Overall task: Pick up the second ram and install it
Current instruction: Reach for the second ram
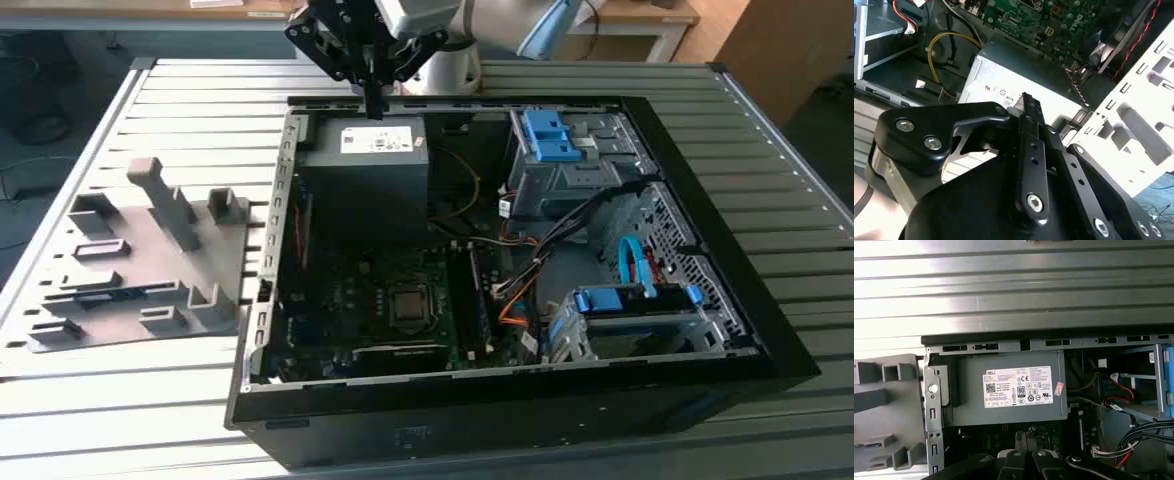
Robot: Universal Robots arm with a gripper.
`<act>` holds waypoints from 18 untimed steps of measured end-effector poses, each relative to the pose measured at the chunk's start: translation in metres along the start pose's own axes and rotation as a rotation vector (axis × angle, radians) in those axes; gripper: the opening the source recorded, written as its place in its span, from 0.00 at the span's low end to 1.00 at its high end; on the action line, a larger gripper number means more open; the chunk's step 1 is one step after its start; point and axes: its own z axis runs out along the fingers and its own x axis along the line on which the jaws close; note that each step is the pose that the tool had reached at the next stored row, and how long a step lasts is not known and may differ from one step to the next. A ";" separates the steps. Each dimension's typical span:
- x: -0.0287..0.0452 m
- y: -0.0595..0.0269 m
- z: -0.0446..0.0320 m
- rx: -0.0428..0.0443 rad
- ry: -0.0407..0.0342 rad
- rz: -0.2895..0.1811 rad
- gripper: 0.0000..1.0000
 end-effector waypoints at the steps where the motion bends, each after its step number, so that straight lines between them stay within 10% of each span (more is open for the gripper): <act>1: 0.0000 0.0000 0.0000 0.0000 0.0000 0.000 0.10; 9: 0.0024 -0.0002 -0.0001 0.0000 -0.0001 0.000 0.10; 18: 0.0410 -0.0031 -0.0011 -0.0001 -0.0012 0.000 0.10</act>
